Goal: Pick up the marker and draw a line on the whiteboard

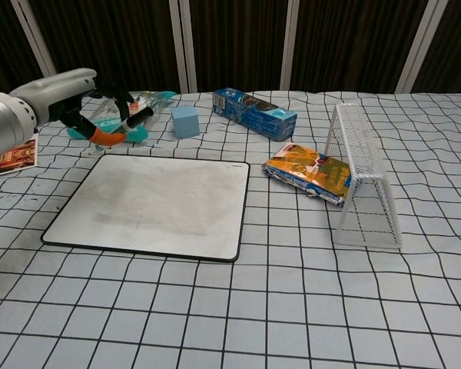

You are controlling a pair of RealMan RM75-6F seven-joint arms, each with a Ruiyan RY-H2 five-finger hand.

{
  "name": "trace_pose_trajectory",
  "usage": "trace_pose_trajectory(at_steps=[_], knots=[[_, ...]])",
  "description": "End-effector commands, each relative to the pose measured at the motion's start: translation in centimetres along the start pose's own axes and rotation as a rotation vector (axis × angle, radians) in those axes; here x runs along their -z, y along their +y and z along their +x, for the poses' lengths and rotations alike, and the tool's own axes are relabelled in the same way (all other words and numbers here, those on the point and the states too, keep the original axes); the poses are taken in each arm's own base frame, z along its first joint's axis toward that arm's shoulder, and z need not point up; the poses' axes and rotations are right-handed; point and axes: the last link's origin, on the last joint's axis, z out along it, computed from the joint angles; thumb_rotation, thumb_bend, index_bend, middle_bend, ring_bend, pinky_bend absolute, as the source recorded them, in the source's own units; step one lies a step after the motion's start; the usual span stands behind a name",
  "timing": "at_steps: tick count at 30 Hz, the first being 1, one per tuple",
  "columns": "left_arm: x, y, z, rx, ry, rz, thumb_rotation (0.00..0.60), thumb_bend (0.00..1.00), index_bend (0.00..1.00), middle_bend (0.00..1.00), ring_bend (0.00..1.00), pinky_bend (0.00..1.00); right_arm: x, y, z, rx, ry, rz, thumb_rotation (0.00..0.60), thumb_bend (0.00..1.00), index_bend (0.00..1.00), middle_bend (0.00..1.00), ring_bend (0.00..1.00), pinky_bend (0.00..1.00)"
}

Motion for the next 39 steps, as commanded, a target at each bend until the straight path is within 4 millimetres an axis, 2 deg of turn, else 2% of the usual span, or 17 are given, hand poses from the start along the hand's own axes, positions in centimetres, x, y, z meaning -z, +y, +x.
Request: trace_pose_trajectory(at_steps=[1,4,11,19,39], knots=[[0.2,2.3,-1.0,0.31,-0.066,-0.004,0.6,0.58,0.71,0.18,0.0,0.01,0.0,0.0,0.0,0.0,-0.002,0.0,0.6,0.3,0.0,0.0,0.0,0.0],[0.2,3.1,-2.0,0.394,-0.101,-0.02,0.6,0.58,0.72,0.19,0.0,0.01,0.0,0.0,0.0,-0.001,-0.003,0.0,0.6,0.3,0.0,0.0,0.0,0.0],[0.1,4.3,-3.8,0.579,-0.057,-0.071,0.6,0.59,0.74,0.21,0.03,0.04,0.0,0.1,0.1,-0.006,-0.003,-0.003,0.6,0.3,0.0,0.0,0.0,0.0],[-0.3,3.7,-5.5,0.589,-0.058,-0.092,0.6,0.59,0.74,0.22,0.03,0.04,0.1,0.2,0.2,-0.008,-0.003,-0.006,0.6,0.3,0.0,0.0,0.0,0.0],[-2.2,1.9,-6.7,0.635,-0.024,-0.046,0.6,0.59,0.76,0.24,0.05,0.07,-0.2,0.1,0.1,-0.014,-0.011,-0.011,0.6,0.3,0.0,0.0,0.0,0.0]])
